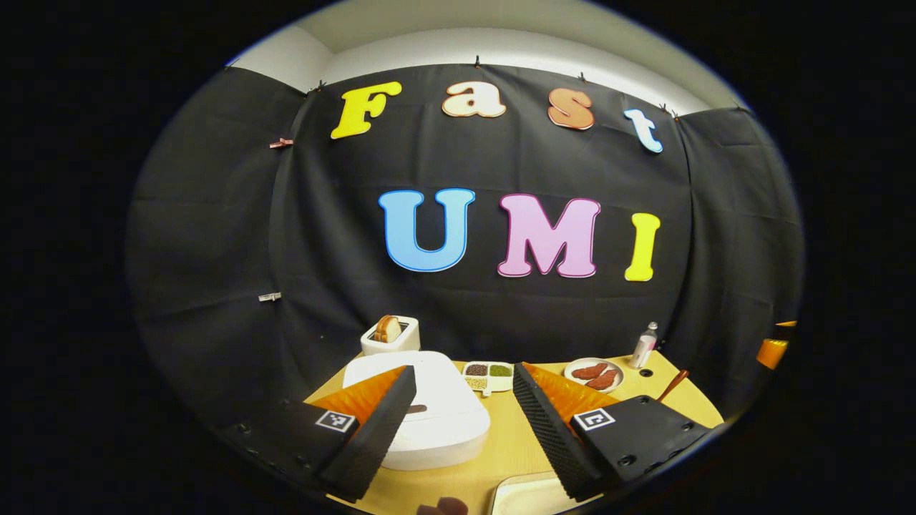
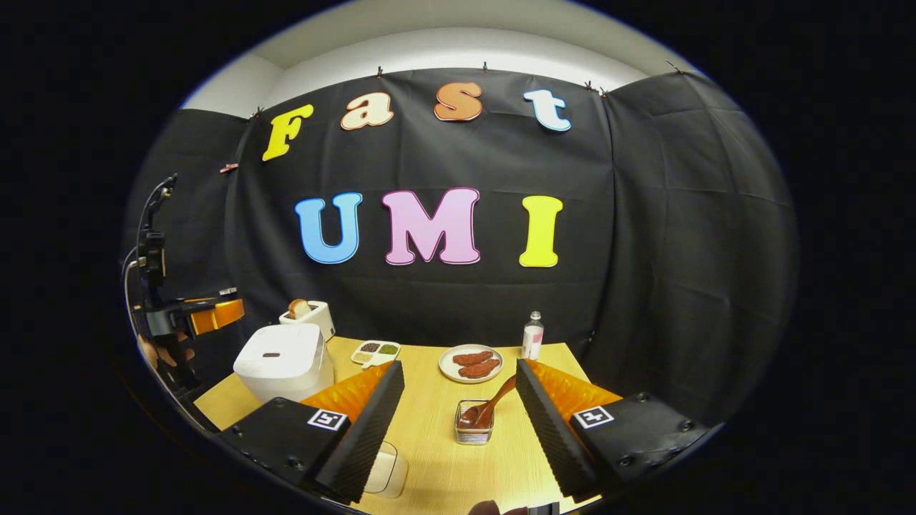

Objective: Close the left gripper, press the button to open the rice cooker; take a wooden spoon from the chopstick holder with the right hand, scoop a spoonful of rice and pour it into the rice cooker, then put the wooden spoon back into the chopstick holder.

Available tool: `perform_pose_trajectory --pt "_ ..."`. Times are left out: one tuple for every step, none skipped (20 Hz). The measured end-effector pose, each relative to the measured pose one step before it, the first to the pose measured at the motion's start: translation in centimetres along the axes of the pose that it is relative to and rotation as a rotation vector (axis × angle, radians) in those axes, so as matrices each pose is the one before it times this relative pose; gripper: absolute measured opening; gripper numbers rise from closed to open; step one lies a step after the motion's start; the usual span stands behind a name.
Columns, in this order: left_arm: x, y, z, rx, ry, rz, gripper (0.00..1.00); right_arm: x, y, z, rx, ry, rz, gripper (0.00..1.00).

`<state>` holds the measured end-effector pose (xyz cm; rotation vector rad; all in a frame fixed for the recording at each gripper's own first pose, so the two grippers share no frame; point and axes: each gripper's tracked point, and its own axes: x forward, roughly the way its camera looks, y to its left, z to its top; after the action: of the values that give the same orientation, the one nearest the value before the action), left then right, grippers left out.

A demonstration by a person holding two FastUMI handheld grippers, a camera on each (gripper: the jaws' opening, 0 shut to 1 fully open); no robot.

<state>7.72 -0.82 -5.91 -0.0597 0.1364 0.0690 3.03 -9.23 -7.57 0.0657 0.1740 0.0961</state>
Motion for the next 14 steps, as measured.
perform_pose_trajectory --pt "-0.633 -0.474 0.169 -0.00854 -0.00886 -0.01759 0.95 0.045 -0.023 0.178 -0.00054 -0.00325 0.00009 0.98" --pt "-0.568 -0.183 0.245 -0.00148 -0.01178 -0.00738 0.95 -0.037 -0.08 0.253 -0.00223 -0.00464 -0.0012 0.99" --pt "-0.504 -0.055 0.148 0.00274 -0.00811 -0.00555 0.95 0.046 -0.144 0.248 -0.00326 -0.00562 -0.00178 0.99" --pt "-0.607 -0.139 -0.046 0.00236 -0.00482 -0.00603 0.95 0.062 -0.139 0.169 -0.0056 -0.00375 -0.00095 0.99" --pt "-0.577 -0.332 -0.081 -0.00055 -0.00368 -0.00964 0.95 -0.011 -0.122 0.049 -0.00409 -0.00405 -0.00141 0.98" --pt "-0.608 -0.366 -0.024 -0.00421 -0.00312 -0.01316 0.95 0.087 0.021 0.153 0.0003 -0.00353 0.00055 0.98" --pt "-0.565 -0.309 -0.009 -0.00393 -0.00626 -0.0098 0.95 -0.089 0.018 0.098 0.00267 -0.00098 0.00194 0.98" --pt "-0.522 -0.148 0.152 0.00233 -0.00804 -0.00565 0.95 -0.021 -0.083 -0.006 0.00172 -0.00044 -0.00069 0.98" --pt "-0.477 -0.004 0.176 0.00781 -0.00793 -0.00518 0.95 0.089 -0.115 -0.094 0.00023 0.00153 0.0004 0.98" --pt "-0.462 -0.035 0.101 0.00964 -0.00995 -0.00334 0.95 0.053 -0.154 -0.106 -0.00105 0.00217 0.00019 0.98" --pt "-0.28 -0.194 0.135 0.01048 -0.00974 -0.0029 0.95 0.046 -0.046 0.018 -0.00123 0.0007 -0.00053 0.98" --pt "-0.225 -0.088 0.053 0.00552 -0.00238 -0.00197 0.95 0.003 -0.1 -0.075 -0.0006 0.00235 -0.00165 0.98" --pt "-0.234 -0.132 0.003 0.00158 0.00045 -0.00343 0.95 0.164 0.015 0.021 0.0002 -0.00092 0.00201 0.98" --pt "-0.091 -0.111 -0.025 -0.00055 0.00243 -0.00316 0.95 0.008 -0.013 0.155 0.00013 -0.00217 0.00105 0.98"
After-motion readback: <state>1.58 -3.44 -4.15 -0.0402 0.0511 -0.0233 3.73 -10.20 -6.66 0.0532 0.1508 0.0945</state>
